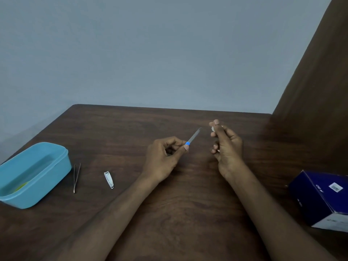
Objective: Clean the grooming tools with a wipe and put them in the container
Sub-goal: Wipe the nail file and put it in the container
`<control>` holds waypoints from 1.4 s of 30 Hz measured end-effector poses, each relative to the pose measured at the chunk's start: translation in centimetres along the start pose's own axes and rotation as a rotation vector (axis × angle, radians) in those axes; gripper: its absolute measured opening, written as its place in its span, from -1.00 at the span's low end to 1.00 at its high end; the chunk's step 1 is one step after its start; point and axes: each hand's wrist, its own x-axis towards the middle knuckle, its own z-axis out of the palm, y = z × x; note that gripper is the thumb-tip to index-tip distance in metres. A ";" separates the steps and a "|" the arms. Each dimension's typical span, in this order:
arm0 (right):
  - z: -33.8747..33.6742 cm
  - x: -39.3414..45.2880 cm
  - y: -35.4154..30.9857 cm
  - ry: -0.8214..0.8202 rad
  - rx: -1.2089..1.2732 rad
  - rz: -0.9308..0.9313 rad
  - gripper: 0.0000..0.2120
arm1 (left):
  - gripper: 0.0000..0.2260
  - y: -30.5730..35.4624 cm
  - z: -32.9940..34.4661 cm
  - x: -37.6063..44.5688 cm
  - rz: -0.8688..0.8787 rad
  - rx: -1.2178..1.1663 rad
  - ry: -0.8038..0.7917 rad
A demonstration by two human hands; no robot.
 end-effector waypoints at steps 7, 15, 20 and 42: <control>1.2 -1.9 -0.3 -0.211 0.099 -0.023 -0.80 | -0.89 0.1 -0.5 0.0 -0.144 -0.299 0.209; 1.8 -2.5 1.3 -0.310 -0.094 -0.043 -0.87 | -0.94 0.4 -0.1 -0.1 -0.042 -0.101 0.159; 1.7 -2.0 1.4 -0.257 -0.070 -0.100 -0.93 | -0.85 0.3 -0.2 -0.1 -0.072 -0.094 0.177; 0.5 -0.6 0.6 0.013 -0.091 -0.229 -0.65 | -0.59 1.5 -0.1 -0.3 -0.168 -0.307 -0.011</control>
